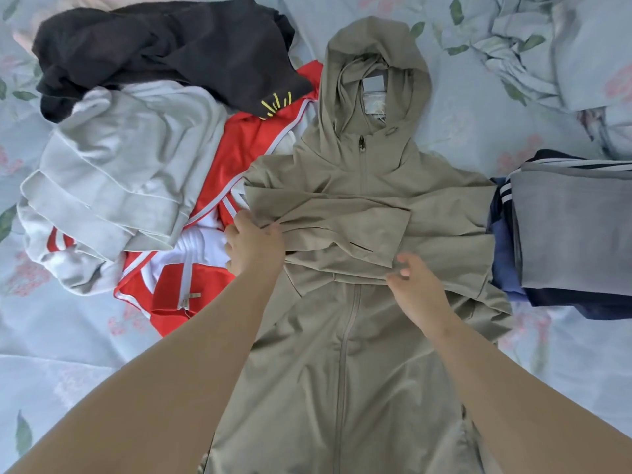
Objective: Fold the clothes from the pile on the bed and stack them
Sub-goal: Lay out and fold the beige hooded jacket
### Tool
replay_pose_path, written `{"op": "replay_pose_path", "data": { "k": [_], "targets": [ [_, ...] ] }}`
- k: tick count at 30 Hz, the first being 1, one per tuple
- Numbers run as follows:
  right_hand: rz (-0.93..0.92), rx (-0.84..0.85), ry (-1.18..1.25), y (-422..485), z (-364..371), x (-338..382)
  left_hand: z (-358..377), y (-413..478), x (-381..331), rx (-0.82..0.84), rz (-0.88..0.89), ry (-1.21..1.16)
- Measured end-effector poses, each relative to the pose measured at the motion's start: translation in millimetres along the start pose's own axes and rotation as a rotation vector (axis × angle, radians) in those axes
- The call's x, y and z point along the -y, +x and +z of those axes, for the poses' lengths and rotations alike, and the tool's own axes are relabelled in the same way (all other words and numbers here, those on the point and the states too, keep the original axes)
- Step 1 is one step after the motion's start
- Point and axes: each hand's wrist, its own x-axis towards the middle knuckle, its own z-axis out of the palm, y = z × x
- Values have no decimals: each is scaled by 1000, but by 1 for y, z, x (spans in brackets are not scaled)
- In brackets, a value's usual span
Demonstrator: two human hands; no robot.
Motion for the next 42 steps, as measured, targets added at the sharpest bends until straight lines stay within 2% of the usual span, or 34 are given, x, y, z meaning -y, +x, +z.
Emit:
{"op": "replay_pose_path", "data": {
  "k": [2,4,7,10,12,14,15,16,17,19,20,21,23,25,26,30,32,34,36,40,42],
  "targets": [
    [-3,1,-1,5,5,-2,9,7,6,95,-46,2],
    [-8,-14,4,11,10,-4,16,18,9,142,25,-13],
    [-19,-8,-12,21,15,-5,7,35,8,106,189,67],
    [2,-15,-75,29,15,-5,-9,49,13,48,208,144],
    [14,-76,-138,33,16,-3,-10,53,18,131,196,149],
    [-78,-223,-241,32,17,2,-3,51,19,250,195,110],
    [-152,-254,-335,32,17,5,2,48,18,279,189,102],
    [-204,-213,-453,32,17,6,5,45,18,273,180,109],
    [-208,-123,-570,33,17,5,8,44,17,209,188,153],
    [-120,29,-743,37,17,0,11,36,14,-36,289,286],
    [-95,34,-789,38,15,-1,13,31,10,-142,421,299],
    [-96,-11,-803,40,14,0,17,27,4,-164,592,311],
    [-146,-164,-729,42,11,11,29,21,-10,20,878,534],
    [-219,-242,-620,56,8,24,48,34,-17,161,993,800],
    [-249,-258,-570,66,6,31,56,44,-20,161,1014,809],
    [-310,-344,-407,115,-6,62,73,84,-55,-52,1050,628],
    [-336,-360,-347,143,-10,80,81,111,-77,-61,992,661],
    [-364,-386,-283,173,-12,98,91,137,-93,23,848,747],
    [-391,-412,-244,202,-13,112,106,160,-88,37,799,792],
    [-418,-467,-233,255,-21,137,130,178,-64,-211,955,657],
    [-422,-512,-214,282,-27,152,133,179,-62,-254,969,606]
  ]
}}
